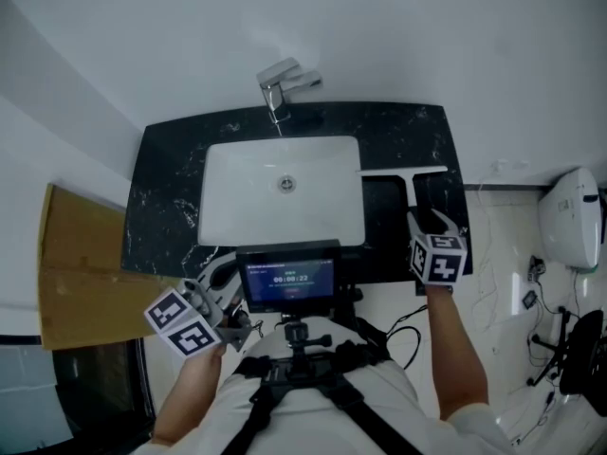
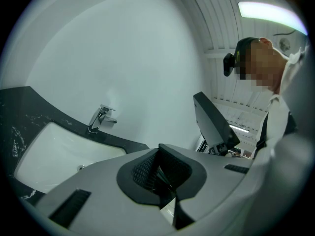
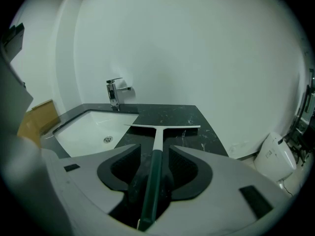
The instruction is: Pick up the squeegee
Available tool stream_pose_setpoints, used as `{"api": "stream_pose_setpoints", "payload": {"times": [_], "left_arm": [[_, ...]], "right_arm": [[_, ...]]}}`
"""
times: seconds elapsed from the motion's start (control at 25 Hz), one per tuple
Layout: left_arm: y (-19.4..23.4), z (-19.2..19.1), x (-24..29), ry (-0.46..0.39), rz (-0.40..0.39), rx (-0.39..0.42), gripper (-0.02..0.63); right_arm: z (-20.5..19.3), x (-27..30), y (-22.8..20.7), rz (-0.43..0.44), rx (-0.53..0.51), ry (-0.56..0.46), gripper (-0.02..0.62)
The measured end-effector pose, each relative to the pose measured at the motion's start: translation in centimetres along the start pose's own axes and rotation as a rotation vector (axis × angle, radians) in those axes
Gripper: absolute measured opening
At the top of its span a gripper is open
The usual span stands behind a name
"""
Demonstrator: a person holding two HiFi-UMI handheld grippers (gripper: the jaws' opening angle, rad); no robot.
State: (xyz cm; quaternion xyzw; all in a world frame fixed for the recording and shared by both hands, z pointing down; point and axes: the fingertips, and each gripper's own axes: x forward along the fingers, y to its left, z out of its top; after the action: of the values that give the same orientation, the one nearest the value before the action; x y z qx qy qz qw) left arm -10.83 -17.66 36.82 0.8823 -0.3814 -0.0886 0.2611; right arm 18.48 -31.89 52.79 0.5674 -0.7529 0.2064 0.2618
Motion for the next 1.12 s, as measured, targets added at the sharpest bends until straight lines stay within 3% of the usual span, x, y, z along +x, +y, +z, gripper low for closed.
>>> {"api": "stream_pose_setpoints", "payload": {"times": [1.12], "left_arm": [[-0.2, -0.3, 0.2, -0.002, 0.025, -0.010, -0.003]], "right_arm": [[-3.4, 4.1, -0.9, -0.016, -0.023, 0.119, 0.186]]}}
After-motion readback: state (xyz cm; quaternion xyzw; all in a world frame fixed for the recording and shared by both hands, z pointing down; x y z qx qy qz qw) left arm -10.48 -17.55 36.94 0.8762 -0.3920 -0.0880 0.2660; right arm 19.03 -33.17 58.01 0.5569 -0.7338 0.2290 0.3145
